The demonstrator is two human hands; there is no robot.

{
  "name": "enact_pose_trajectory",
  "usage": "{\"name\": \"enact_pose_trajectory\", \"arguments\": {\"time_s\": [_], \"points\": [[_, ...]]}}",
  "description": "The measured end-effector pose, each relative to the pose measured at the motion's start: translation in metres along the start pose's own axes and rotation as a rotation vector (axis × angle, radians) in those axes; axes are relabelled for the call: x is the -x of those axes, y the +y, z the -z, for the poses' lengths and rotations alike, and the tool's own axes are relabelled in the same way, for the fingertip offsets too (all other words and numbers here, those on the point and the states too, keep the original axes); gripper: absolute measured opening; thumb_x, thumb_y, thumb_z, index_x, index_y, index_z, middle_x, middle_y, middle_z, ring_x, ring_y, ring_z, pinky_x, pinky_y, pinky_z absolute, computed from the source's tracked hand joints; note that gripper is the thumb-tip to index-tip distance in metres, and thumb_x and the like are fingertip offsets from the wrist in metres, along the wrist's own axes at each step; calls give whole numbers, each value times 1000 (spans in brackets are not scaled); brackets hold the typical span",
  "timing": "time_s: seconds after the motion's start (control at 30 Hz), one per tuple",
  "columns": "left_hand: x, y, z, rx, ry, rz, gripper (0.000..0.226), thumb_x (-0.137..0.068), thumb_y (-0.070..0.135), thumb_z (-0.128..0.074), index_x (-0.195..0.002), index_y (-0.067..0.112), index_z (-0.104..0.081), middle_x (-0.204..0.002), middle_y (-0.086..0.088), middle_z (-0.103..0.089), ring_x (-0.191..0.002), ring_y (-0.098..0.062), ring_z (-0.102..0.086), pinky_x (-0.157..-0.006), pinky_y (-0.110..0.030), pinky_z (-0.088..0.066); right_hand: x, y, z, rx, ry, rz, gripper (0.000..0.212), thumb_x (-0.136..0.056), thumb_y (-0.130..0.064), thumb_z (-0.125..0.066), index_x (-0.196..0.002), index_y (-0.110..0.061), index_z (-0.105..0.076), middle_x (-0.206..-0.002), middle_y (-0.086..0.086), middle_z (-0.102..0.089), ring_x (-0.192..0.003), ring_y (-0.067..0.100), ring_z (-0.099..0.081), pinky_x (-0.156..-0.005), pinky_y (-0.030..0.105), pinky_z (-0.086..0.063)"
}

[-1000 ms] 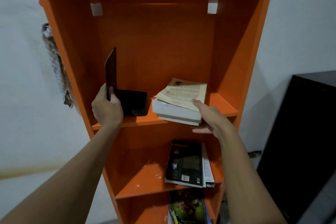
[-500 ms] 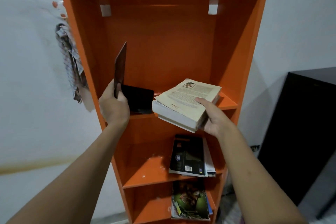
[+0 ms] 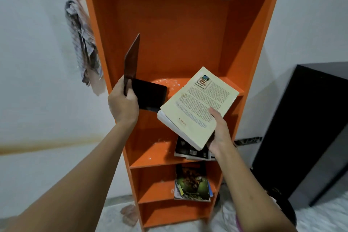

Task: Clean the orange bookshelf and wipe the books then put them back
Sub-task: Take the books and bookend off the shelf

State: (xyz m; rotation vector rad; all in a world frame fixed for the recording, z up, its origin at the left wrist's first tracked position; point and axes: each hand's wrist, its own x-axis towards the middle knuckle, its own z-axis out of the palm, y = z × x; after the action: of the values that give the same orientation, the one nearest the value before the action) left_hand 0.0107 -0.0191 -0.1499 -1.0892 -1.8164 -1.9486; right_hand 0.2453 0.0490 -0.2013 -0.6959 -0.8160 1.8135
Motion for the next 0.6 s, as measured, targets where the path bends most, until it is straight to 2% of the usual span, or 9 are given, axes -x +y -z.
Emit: {"name": "enact_pose_trajectory", "arguments": {"time_s": [0.1, 0.27, 0.33, 0.43, 0.53, 0.6], "points": [[20, 0, 14, 24, -23, -5, 26, -102, 27, -46, -113, 14, -66, -86, 5, -64, -75, -9, -56, -61, -17, -41, 30, 19, 22, -18, -1, 2, 38, -92, -34, -61, -129, -27, -59, -121, 5, -69, -110, 27, -66, -95, 50, -51], [79, -5, 32, 55, -53, 34, 29, -102, 26, -47, -108, 6, -66, -78, 5, -57, -69, -4, -51, -61, -13, -36, 77, 45, 63, -50, 66, -21, 37, -95, -27, -57, -131, -23, -55, -122, 8, -68, -111, 28, -66, -90, 48, -51], [110, -10, 37, 55, -84, 66, 30, -102, 27, -47, -112, 6, -66, -83, 1, -61, -74, -9, -54, -63, -21, -43, 91, 55, 85, -68, 103, -66, 35, -96, -25, -56, -131, -22, -55, -122, 9, -68, -111, 30, -65, -94, 51, -50], [151, -21, 43, 45, -101, 141, 31, -102, 29, -47, -116, 8, -66, -91, -12, -67, -84, -26, -61, -72, -39, -51, 102, 68, 119, -31, 159, -92, 40, -94, -23, -59, -133, -19, -54, -126, 11, -66, -117, 32, -62, -101, 54, -45], [190, -28, 49, 40, -109, 219, 29, -102, 26, -47, -116, 7, -66, -92, -11, -67, -86, -25, -61, -73, -34, -51, 111, 80, 155, 27, 209, -117, 49, -88, -24, -68, -135, -21, -54, -131, 10, -63, -121, 33, -59, -105, 57, -41], [216, -33, 49, 19, -122, 275, 27, -102, 22, -48, -114, 6, -66, -87, -5, -63, -81, -19, -58, -67, -21, -46, 114, 89, 179, 51, 209, -182, 52, -87, -25, -69, -136, -22, -54, -133, 9, -61, -122, 34, -58, -105, 57, -40]]}}
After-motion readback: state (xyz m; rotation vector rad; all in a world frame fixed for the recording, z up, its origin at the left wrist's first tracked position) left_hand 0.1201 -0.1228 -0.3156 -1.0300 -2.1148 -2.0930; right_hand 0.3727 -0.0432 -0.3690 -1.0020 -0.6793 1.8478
